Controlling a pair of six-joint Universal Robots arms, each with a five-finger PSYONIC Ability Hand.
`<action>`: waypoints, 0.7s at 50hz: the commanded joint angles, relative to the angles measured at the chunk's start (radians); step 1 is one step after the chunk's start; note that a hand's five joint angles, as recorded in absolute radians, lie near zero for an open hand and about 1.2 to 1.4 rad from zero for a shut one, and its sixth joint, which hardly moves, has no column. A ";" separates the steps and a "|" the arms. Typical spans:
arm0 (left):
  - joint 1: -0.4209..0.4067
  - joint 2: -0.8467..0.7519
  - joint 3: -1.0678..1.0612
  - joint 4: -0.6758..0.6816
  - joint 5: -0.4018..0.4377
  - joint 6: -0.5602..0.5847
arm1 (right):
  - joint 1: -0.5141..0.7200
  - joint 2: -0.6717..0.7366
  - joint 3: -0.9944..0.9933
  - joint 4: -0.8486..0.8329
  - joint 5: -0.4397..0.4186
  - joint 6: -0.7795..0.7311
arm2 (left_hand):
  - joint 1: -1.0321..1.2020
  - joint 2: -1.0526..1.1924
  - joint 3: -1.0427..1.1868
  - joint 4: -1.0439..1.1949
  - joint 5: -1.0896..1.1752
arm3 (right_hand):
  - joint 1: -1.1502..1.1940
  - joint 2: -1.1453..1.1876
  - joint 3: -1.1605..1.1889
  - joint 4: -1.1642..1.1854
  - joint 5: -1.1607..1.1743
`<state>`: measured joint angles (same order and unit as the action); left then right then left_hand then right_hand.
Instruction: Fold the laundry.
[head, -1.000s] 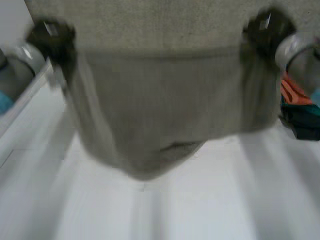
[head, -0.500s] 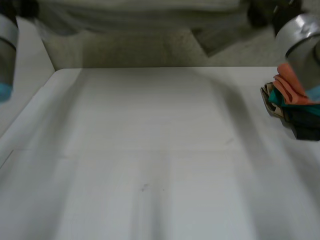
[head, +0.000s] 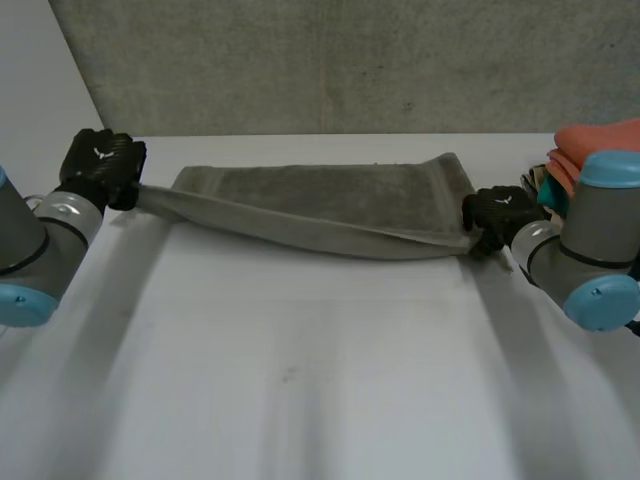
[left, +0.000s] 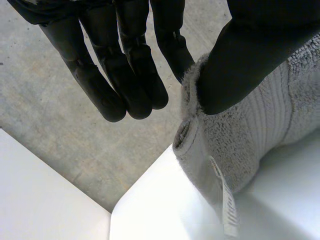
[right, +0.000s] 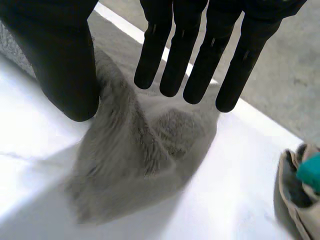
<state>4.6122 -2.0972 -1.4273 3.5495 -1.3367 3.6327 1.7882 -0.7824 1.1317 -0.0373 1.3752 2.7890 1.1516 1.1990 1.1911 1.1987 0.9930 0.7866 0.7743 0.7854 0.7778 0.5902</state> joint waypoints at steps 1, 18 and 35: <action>0.008 0.035 -0.013 -0.058 -0.004 0.001 | -0.027 -0.069 0.074 -0.015 0.048 0.000 | 0.245 0.197 0.205 0.198 0.229 | 0.016 0.028 0.017 0.025 0.038; 0.054 0.196 -0.186 -0.408 0.021 0.246 | -0.130 -0.262 0.236 0.265 -0.042 -0.363 | 0.245 0.197 0.205 0.198 0.229 | 0.610 0.622 0.611 0.618 0.632; 0.024 0.267 -0.153 -0.848 0.025 0.450 | -0.168 -0.348 0.295 0.484 -0.062 -0.645 | 0.245 0.197 0.205 0.198 0.229 | 0.610 0.622 0.611 0.618 0.632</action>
<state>4.6933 -1.7822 -1.6943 2.6196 -1.2987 4.2033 1.5807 -1.1754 1.4836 0.6303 1.3088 2.0270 1.1516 1.1991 1.1911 1.1987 0.9930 1.1372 1.1750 1.1820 1.1929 1.0130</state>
